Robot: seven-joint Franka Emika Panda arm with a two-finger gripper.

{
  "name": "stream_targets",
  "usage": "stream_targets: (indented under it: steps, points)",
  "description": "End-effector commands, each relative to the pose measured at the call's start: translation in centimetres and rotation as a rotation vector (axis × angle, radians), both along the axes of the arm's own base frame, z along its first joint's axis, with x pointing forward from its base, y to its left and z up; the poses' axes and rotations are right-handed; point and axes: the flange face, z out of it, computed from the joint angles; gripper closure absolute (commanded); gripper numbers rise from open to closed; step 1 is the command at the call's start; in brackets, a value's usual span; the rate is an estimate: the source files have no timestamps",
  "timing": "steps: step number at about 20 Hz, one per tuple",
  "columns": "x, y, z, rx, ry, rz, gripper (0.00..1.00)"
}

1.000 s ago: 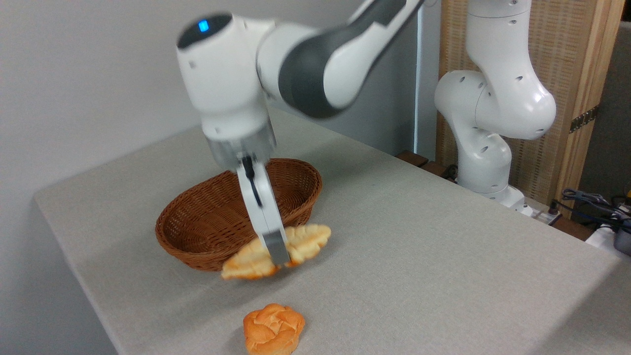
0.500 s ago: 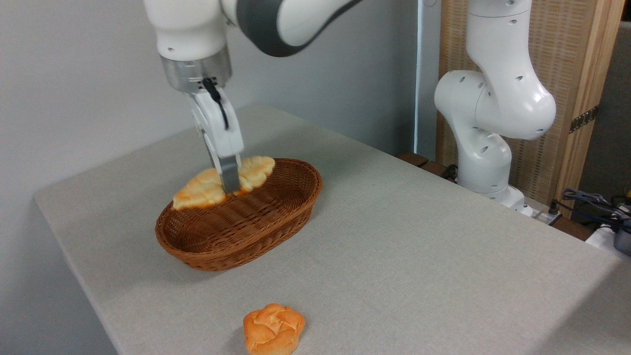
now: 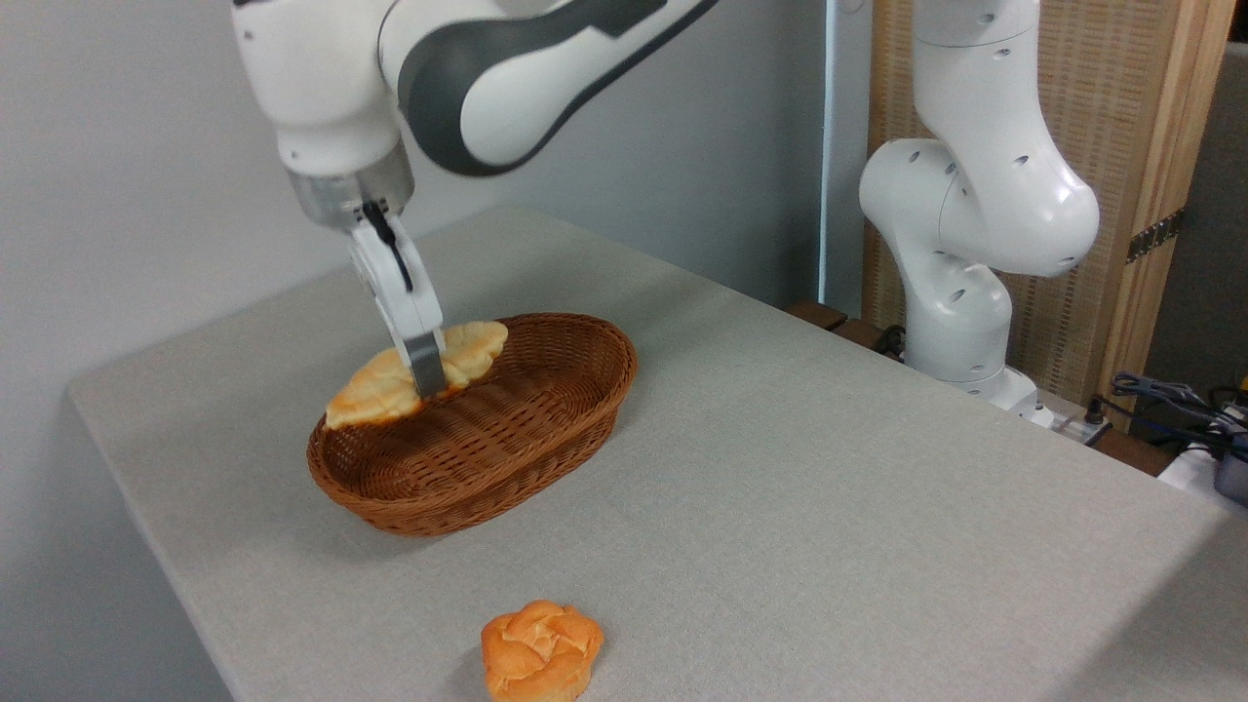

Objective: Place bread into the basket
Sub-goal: 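Lower the bread into the basket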

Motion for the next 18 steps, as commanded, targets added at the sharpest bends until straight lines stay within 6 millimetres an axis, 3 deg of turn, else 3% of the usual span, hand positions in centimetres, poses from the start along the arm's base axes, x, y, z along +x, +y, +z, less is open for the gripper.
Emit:
stream_targets:
  steps: [1, 3, 18]
  points:
    - [0.18, -0.18, -0.75, -0.009, 0.011, 0.011, 0.07]
    - [0.11, -0.17, -0.75, -0.008, 0.011, 0.006, 0.0]
    - [-0.42, -0.84, -0.94, -0.008, 0.028, -0.016, 0.0]
